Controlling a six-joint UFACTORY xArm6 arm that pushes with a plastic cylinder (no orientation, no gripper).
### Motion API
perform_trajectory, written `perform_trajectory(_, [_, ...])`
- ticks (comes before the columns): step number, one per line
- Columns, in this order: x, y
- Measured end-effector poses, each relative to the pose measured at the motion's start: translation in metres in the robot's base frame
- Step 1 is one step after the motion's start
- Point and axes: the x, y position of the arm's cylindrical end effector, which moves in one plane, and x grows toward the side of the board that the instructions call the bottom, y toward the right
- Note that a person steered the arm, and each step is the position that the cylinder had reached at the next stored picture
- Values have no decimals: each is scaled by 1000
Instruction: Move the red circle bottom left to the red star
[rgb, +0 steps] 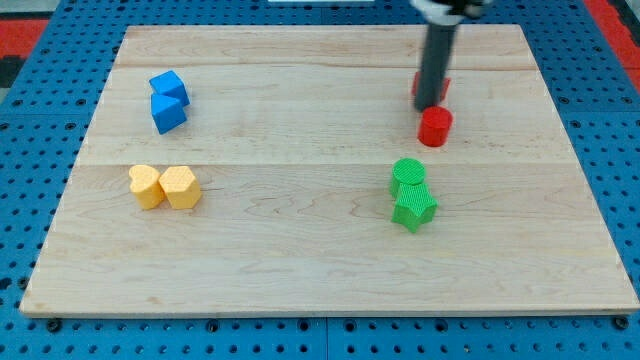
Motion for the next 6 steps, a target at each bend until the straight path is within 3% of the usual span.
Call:
perform_trajectory(1, [-58,26])
perform_trajectory(2, [-46,36])
perform_trajectory(3, [47,81])
perform_trajectory(4, [80,46])
perform_trajectory(5, [50,8])
perform_trajectory(6, [38,5])
